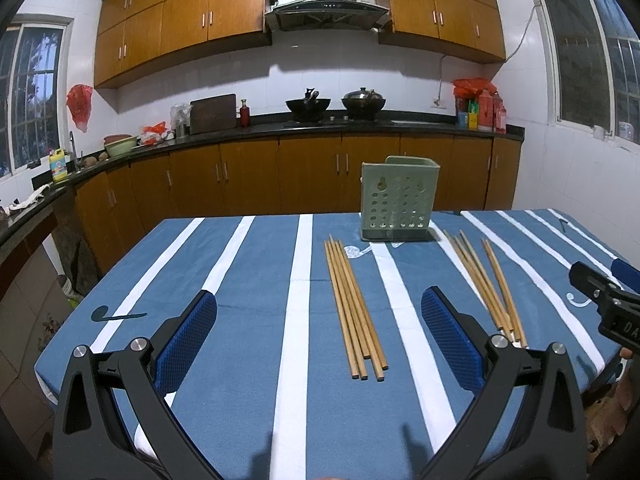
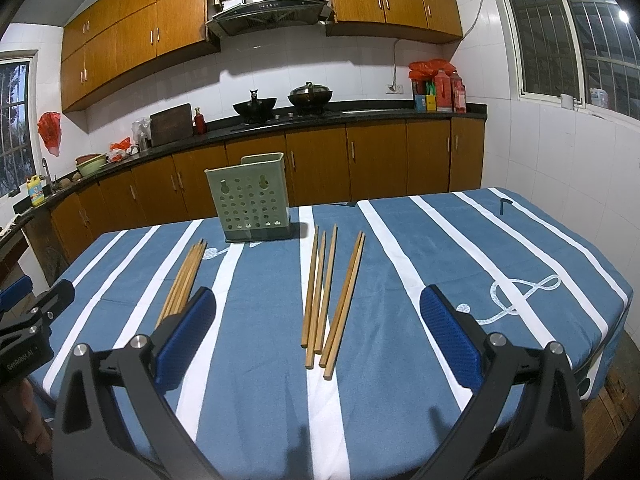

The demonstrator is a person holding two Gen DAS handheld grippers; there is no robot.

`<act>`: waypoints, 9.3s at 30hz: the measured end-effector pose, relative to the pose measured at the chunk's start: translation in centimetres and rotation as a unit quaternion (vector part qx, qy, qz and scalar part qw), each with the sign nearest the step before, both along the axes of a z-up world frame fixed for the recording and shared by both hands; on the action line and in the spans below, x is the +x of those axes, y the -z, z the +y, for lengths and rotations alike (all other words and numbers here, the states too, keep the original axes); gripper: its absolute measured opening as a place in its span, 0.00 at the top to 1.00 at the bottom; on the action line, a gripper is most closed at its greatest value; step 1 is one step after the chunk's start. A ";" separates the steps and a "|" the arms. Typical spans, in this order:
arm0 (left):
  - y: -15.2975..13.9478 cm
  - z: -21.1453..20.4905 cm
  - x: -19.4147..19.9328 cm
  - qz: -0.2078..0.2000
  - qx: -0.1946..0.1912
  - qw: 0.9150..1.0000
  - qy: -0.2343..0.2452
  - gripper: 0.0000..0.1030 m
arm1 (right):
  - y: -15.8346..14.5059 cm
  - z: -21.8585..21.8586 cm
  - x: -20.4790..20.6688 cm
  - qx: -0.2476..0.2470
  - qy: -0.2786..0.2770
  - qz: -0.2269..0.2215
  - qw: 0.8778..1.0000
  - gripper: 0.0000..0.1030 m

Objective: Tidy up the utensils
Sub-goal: 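Grasp a wooden chopstick with the left tool while the right tool grasps another, then lift both chopsticks upright and lower them into the green holder with both tools, then open both tools to drop the chopsticks into the green holder, then grasp another chopstick with the left tool while the right tool grasps one too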

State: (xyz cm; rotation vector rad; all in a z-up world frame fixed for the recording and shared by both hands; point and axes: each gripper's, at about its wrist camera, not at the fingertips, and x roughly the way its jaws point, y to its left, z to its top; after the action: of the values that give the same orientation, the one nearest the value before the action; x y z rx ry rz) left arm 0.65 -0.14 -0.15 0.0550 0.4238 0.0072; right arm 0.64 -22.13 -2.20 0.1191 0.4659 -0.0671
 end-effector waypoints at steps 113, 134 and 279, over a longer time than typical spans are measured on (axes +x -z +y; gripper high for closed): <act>-8.0 9.3 16.5 0.037 -0.084 0.996 0.011 0.93 | -9.7 -7.6 14.8 0.022 0.014 -0.056 0.998 0.93; -13.9 -0.5 23.0 -0.004 -0.108 0.985 0.136 0.93 | -15.9 -1.5 23.8 0.054 -0.090 -0.123 0.987 0.93; 8.4 5.5 15.1 0.225 -0.080 0.971 0.001 0.92 | 9.6 -5.6 16.8 0.006 0.012 0.203 0.979 0.88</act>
State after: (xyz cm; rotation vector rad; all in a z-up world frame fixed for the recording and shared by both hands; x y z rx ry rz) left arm 15.77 5.32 -8.55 -0.1039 0.8774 -0.0415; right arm 17.43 -27.70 -11.81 0.1232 0.8740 -0.1139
